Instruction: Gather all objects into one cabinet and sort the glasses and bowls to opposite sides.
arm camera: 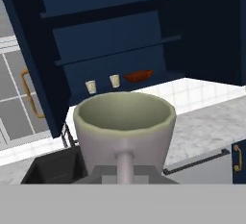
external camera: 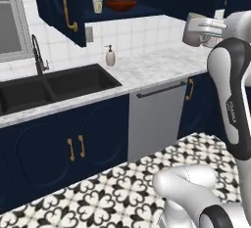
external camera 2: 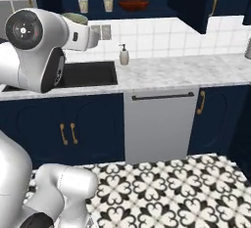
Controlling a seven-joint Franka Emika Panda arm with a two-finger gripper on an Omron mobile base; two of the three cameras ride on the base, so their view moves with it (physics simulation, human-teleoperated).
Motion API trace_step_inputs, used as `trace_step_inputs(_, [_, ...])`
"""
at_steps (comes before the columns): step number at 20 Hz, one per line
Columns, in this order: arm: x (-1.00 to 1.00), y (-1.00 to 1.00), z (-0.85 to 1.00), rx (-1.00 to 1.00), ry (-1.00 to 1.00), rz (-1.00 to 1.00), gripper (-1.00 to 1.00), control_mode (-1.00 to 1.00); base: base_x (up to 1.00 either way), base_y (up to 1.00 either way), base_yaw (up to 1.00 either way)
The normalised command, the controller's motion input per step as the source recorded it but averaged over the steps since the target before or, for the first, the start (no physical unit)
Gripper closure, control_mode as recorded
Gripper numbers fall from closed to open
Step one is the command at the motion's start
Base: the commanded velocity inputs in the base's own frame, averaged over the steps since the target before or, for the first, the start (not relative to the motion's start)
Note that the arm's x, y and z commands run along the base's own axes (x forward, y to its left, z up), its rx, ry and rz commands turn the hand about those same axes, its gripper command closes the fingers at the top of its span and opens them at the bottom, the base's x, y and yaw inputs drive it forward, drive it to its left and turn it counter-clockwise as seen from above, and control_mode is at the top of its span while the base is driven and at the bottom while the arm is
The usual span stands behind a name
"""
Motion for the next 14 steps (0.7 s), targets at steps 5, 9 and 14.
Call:
trace_step_inputs(5, [0.0, 0.0, 0.0, 0.0, 0.0, 0.0, 1.0, 1.0, 0.07, -0.05, 0.2])
trace_step_inputs(9, [0.0, 0.0, 0.0, 0.0, 0.0, 0.0, 1.0, 1.0, 0.63, -0.29, 0.32])
trace_step_inputs(14, [0.0, 0.0, 0.0, 0.0, 0.0, 0.0, 1.0, 1.0, 0.72, -0.41, 0.3])
